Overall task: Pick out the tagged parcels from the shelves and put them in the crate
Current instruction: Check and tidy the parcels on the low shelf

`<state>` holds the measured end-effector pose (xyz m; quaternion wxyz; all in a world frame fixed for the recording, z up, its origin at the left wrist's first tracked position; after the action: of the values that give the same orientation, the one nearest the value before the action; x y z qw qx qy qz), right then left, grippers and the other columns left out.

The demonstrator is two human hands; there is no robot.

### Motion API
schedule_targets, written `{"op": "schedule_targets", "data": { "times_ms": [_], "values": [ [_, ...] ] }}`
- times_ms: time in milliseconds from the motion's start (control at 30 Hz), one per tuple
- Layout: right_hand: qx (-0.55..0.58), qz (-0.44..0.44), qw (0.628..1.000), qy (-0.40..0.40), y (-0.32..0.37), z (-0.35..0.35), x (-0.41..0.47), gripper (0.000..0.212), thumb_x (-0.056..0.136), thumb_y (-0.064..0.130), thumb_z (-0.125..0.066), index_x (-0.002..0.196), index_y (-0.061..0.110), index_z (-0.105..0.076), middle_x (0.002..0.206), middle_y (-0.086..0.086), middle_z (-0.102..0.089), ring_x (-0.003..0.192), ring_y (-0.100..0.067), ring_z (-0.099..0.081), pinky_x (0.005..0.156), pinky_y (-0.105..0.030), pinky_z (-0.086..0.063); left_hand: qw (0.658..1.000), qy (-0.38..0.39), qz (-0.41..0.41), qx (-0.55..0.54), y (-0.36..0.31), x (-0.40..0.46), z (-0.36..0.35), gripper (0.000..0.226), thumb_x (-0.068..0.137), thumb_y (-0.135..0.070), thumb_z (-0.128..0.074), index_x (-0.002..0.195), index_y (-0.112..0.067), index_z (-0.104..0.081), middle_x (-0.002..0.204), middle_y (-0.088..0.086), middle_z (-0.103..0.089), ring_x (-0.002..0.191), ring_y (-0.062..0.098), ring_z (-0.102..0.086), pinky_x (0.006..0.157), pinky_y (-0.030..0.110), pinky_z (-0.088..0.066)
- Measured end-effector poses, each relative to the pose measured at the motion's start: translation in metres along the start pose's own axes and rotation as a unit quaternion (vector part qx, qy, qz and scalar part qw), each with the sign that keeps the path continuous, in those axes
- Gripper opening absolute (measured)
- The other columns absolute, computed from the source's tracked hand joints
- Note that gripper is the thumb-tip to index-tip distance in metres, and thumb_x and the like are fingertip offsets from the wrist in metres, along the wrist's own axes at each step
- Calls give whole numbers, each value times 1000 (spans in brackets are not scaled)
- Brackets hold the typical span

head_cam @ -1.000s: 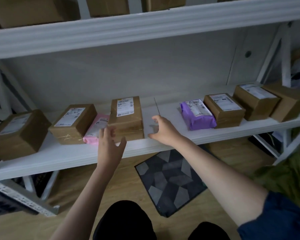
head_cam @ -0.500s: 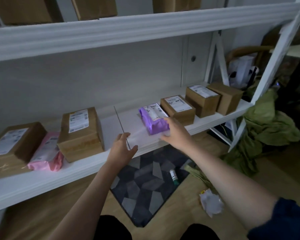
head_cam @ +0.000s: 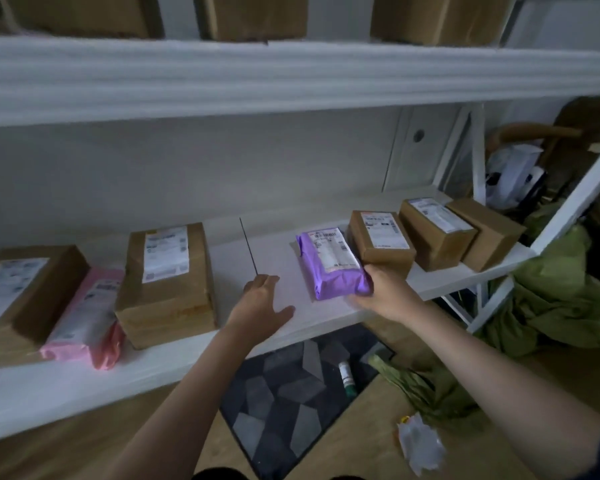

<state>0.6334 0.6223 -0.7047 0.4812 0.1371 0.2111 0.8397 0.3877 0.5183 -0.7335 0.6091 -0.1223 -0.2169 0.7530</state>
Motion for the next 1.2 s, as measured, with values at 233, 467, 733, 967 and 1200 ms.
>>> {"op": "schedule_targets", "data": {
  "times_ms": [233, 467, 733, 967, 1200],
  "values": [
    [22, 48, 998, 40, 0, 4, 36, 30, 86, 36, -78, 110, 31, -62, 106, 13, -70, 94, 3, -64, 86, -26, -56, 999, 6, -26, 17, -22, 35, -5, 78, 88, -54, -67, 149, -17, -38, 151, 3, -42, 134, 22, -43, 109, 35, -40],
    [-33, 118, 992, 45, -14, -2, 40, 25, 88, 27, -74, 83, 39, -53, 86, 12, -66, 79, -3, -65, 77, -29, -60, 995, -16, -50, 81, -40, 40, -31, 61, 83, -51, -63, 135, -24, -49, 131, -1, -56, 110, 19, -55, 90, 32, -51],
    [-79, 167, 982, 49, -6, -6, 35, 7, 93, 37, -64, 90, 37, -58, 85, 12, -66, 74, -3, -65, 70, -32, -62, 998, -29, -24, 58, -59, 17, -31, 58, 93, -47, -60, 142, -19, -47, 139, 2, -51, 122, 21, -50, 97, 34, -48],
    [-72, 176, 982, 23, -1, -23, 21, 36, 94, 47, -60, 120, 21, -62, 103, 1, -70, 88, -16, -67, 75, -34, -60, 995, -85, -4, 46, -58, -10, -28, 34, 97, -40, -58, 121, -16, -61, 120, 5, -67, 108, 24, -59, 84, 30, -48],
    [-80, 215, 972, -56, 17, -25, 11, 42, 97, 40, -62, 128, 13, -56, 115, -2, -62, 96, -15, -61, 78, -27, -56, 986, -165, -10, 24, -54, -36, -7, 18, 94, -29, -64, 105, -16, -61, 106, 4, -65, 89, 16, -56, 72, 23, -40]
  ]
}}
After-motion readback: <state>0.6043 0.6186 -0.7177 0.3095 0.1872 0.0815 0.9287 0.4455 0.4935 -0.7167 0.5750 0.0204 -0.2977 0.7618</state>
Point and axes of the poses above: each hand's wrist, its own x-axis towards the middle knuckle, its own z-axis out of the back of the hand, y = z × x, the point moved 1 cm from there along x, towards the middle knuckle
